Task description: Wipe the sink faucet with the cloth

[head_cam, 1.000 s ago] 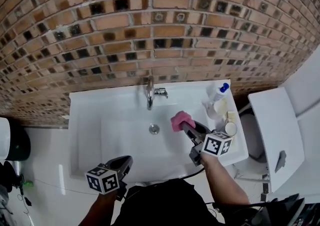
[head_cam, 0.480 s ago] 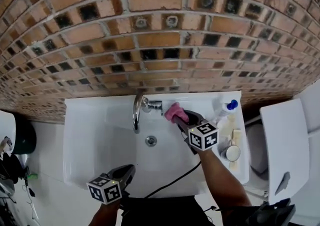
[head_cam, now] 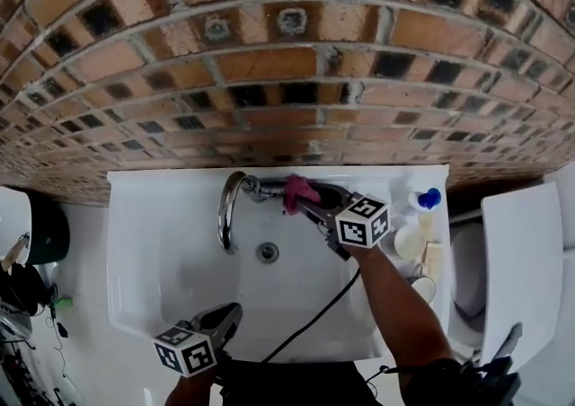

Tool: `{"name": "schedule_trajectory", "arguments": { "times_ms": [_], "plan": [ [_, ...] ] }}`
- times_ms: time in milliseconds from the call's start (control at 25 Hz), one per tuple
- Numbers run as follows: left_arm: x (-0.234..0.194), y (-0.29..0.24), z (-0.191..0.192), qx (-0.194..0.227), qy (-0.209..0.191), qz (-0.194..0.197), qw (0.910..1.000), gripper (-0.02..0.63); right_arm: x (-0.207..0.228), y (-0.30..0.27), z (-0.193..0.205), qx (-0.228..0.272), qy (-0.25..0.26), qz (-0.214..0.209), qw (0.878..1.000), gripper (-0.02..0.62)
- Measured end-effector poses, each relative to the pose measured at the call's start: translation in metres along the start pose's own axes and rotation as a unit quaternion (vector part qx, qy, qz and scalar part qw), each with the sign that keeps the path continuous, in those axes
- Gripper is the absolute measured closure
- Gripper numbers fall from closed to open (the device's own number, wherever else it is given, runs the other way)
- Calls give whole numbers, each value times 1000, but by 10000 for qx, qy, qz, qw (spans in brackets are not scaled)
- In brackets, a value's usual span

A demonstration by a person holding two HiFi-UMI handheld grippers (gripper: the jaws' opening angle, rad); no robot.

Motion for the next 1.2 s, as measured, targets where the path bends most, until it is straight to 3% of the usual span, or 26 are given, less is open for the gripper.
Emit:
{"name": "schedule_trajectory", "arguments": {
  "times_ms": [320, 560, 880, 1200],
  "plan": [
    [3, -2, -2, 74, 54, -59, 9999, 600, -3, -5, -4, 162, -205, -340, 9991, 457],
    [9, -5, -5, 144, -117, -28, 9998, 600, -19, 1, -15, 36, 125, -447, 9989, 459],
    [14, 0, -11, 85, -370, 256, 9990, 600, -51, 14, -29, -168, 656, -224, 9975, 459],
    [-12, 8, -17, -379, -720, 382, 9960, 600, -105, 19, -29, -385, 912, 227, 9948, 459]
  ]
}}
Point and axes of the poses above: the fingertips, and each gripper's own axes: y backward along the fingers, x to its right, z out of its underside, the point moved 3 cm from there along y, backward along the fingers, and after that the axes turned 14 degrees about y, right-handed, at the moved point
